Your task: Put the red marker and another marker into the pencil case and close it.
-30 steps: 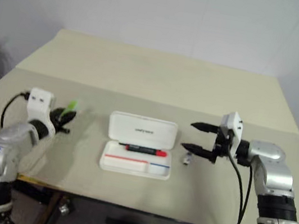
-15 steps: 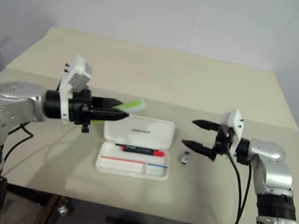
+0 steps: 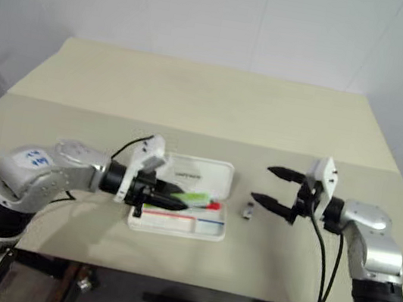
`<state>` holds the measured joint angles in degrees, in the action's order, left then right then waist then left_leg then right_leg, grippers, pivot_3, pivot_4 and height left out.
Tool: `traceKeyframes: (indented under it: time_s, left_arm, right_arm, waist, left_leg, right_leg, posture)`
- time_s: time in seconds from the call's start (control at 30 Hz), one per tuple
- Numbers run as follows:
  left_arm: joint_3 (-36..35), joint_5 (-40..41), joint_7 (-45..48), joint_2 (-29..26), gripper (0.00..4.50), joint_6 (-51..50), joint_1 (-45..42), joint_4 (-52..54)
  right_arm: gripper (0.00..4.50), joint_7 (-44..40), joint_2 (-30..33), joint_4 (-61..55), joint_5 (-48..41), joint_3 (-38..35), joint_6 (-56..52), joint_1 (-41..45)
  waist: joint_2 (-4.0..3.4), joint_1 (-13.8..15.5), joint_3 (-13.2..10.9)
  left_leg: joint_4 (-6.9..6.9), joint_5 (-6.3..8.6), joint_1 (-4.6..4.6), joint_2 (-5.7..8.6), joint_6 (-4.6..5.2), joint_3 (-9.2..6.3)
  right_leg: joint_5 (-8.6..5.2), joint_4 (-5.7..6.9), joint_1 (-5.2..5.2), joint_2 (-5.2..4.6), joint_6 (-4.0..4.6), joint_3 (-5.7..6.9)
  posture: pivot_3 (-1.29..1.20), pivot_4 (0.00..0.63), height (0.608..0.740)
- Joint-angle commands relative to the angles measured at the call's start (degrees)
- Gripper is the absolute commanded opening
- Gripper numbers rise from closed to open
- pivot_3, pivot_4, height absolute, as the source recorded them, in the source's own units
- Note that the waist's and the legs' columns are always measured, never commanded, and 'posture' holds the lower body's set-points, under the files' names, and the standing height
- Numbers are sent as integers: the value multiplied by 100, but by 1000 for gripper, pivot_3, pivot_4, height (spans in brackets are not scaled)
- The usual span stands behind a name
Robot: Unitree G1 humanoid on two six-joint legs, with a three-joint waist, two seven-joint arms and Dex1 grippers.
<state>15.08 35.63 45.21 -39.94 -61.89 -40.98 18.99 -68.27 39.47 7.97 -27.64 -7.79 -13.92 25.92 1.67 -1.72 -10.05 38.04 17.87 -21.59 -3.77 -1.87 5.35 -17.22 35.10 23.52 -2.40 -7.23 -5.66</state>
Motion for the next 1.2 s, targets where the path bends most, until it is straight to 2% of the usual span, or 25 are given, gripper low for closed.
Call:
traceKeyframes:
  time_s: [0.03,0.17,0.53,0.8,1.2]
  left_arm:
    - [178,-395,88,31,1105,473,-8,-93]
    - [308,-661,159,9,1105,739,187,-23]
    - [221,-982,236,-510,1105,929,1023,684]
    - [249,-1375,203,-602,1105,1214,1125,636]
    - [256,-1431,463,-397,1105,1325,977,375]
  right_arm:
    - [4500,127,131,-394,-157,-301,-63,-147]
    - [4500,256,181,-613,-208,-391,-138,-341]
    - [4500,503,233,-987,-304,-532,-318,-635]
    - [4500,505,226,-927,-265,-453,-357,-491]
    - [4500,571,185,-1017,-265,-449,-378,-514]
  waist:
    - [-1,6,-1]
    - [-2,10,-1]
    - [-2,6,-3]
    - [-1,10,-4]
    - [-1,13,-4]
  left_leg:
    - [0,0,0,0,0,1]
    - [0,2,-1,0,5,3]
    - [4,8,0,0,15,9]
    - [6,16,0,1,34,8]
    - [7,16,0,0,34,10]
  right_leg:
    - [0,-2,0,0,0,0]
    - [0,-4,0,0,0,-2]
    - [0,1,2,0,0,-9]
    - [0,4,2,0,0,-9]
    - [0,5,3,0,0,-9]
  posture:
    - [0,150,740]
    - [0,150,740]
    - [0,150,740]
    - [0,150,740]
    - [0,150,740]
